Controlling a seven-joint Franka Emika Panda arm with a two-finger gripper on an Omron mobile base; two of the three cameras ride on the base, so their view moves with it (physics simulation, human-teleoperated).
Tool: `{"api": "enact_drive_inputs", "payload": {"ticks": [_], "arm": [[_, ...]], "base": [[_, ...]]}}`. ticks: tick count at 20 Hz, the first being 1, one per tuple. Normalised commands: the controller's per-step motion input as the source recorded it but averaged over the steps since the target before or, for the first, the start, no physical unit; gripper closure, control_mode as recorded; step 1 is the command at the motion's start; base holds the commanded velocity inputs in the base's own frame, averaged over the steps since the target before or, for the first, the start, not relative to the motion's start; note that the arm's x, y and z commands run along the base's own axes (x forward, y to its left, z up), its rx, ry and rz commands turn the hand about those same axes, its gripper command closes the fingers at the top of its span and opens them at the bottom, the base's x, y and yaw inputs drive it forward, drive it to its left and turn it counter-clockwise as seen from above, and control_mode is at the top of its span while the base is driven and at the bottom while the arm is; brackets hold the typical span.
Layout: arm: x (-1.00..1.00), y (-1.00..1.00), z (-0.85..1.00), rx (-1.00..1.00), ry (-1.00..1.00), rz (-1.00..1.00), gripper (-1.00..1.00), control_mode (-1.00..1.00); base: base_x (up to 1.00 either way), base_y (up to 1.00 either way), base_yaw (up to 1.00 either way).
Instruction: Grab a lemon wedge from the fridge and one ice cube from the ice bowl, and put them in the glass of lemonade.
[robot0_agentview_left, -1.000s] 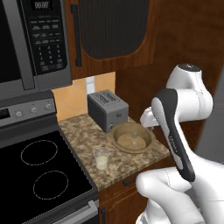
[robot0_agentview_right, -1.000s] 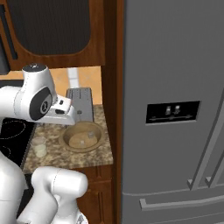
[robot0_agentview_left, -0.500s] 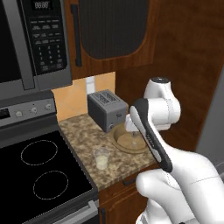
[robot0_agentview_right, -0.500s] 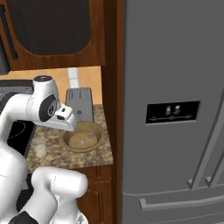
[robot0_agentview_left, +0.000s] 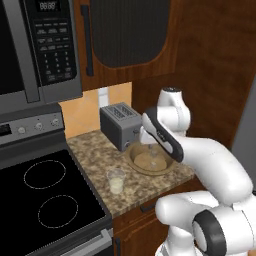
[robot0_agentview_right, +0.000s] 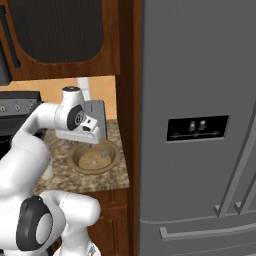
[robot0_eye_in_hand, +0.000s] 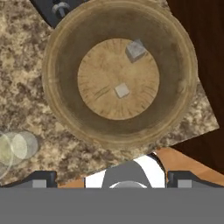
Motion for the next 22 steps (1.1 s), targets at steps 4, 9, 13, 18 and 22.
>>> {"api": "enact_drive_inputs", "payload": {"ticks": [4, 9, 13, 18, 22], "arm": [[0.52, -0.41, -0.40, 0.00, 0.00, 0.18, -1.00, -1.00], [0.11, -0.03, -0.35, 0.00, 0.00, 0.16, -1.00, -1.00], [0.00, 0.07, -0.39, -0.01, 0.03, 0.11, -1.00, -1.00], [0.00, 0.12, -0.40, 0.00, 0.13, 0.11, -1.00, -1.00], [0.09, 0.03, -0.51, 0.00, 0.14, 0.07, -1.00, -1.00]], "base": [[0.00, 0.00, 0.00], [0.00, 0.00, 0.00], [0.00, 0.00, 0.00], [0.00, 0.00, 0.00], [0.00, 0.00, 0.00]]}}
